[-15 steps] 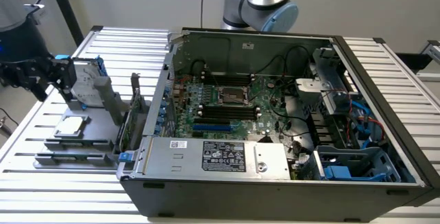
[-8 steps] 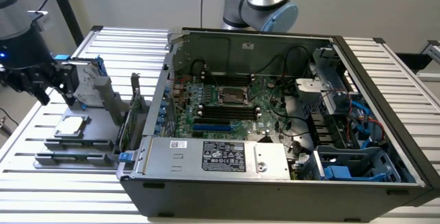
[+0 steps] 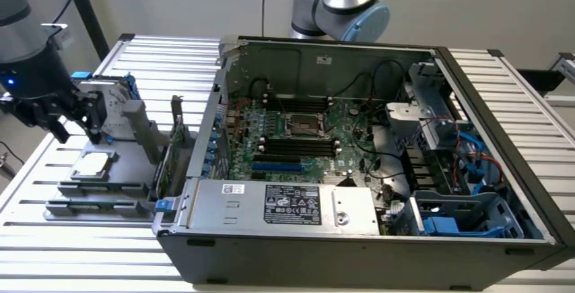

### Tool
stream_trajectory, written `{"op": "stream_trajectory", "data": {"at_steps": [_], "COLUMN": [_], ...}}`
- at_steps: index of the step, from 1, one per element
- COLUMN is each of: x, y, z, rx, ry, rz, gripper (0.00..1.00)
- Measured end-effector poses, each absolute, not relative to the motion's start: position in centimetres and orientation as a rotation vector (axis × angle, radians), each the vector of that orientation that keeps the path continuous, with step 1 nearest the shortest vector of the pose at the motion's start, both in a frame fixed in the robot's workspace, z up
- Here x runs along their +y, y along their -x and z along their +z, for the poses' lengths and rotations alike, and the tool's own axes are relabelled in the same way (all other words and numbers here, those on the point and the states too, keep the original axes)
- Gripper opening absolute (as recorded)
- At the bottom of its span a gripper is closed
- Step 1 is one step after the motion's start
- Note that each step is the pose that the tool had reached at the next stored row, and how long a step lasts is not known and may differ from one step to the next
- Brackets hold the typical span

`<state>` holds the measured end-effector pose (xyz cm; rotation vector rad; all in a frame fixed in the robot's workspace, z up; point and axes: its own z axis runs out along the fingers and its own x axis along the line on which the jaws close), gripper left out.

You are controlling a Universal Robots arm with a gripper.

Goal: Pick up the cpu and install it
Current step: 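Pick up the cpu and move it towards the insertion slot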

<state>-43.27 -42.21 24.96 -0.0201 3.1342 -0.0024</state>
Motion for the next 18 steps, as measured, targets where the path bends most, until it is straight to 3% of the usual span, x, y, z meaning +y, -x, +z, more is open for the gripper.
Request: {"op": "stream_trajectory", "data": {"at_steps": [18], "x": [-42.2], "y": [43.3], "z": [21.7], "rx": [3.134], "ry": [0.02], "rz": [-0.002], "gripper": [0.6]}}
